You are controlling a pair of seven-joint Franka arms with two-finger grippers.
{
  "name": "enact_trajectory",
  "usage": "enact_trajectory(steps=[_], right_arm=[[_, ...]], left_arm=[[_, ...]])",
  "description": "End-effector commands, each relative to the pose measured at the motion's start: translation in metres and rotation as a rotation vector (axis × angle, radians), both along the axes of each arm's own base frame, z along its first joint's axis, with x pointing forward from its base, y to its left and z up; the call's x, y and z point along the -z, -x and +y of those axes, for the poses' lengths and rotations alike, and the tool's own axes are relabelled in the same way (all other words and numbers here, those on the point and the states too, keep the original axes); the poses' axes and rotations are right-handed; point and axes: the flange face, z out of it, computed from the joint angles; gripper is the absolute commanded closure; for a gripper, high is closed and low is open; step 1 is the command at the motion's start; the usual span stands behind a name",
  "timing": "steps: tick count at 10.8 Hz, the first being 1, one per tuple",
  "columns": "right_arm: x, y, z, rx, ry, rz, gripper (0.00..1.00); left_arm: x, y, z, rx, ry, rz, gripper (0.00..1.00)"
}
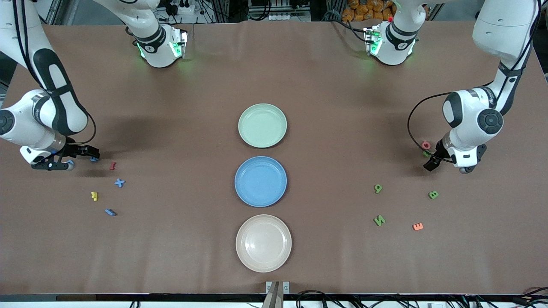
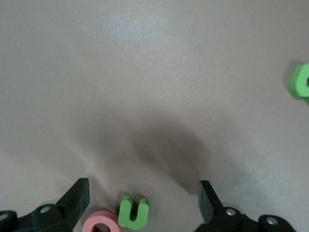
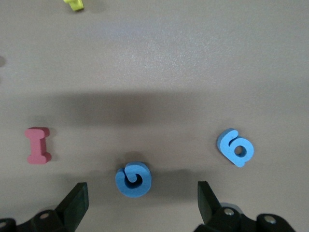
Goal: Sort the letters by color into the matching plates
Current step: 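Lower the right gripper onto the blue G while the left gripper reaches the green u, then carry the blue G to the blue plate while the left gripper grasps the green u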
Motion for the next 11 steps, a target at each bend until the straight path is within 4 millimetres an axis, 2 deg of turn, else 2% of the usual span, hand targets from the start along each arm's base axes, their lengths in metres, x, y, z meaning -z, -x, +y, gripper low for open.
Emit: enact_trajectory(steps=[1, 5, 7, 9, 11], right_arm=[[0.009, 0.009, 0.000, -0.011, 0.004, -0.006, 0.00], [0.018, 0.017, 0.004, 0.005, 0.009, -0.025, 0.00], [0.018, 0.017, 0.005, 0.013, 0.004, -0.028, 0.11], [0.019, 0.016, 0.008, 0.013, 0.001, -0.028, 0.38], [0.019, 0.016, 0.008, 0.016, -0.001, -0.029, 0.51]], left_arm=[[-0.001, 0.009, -0.006, 0.015, -0.003, -0.012, 0.00], [0.005, 0.018, -0.008, 0.015, -0.002, -0.041, 0.00], [0.003, 0.020, -0.010, 0.013, 0.001, -0.043, 0.00], [0.001, 0.019, -0.019, 0.007, 0.017, -0.048, 0.00], [-0.002, 0.018, -0.027, -0.008, 0.037, -0.056, 0.00]])
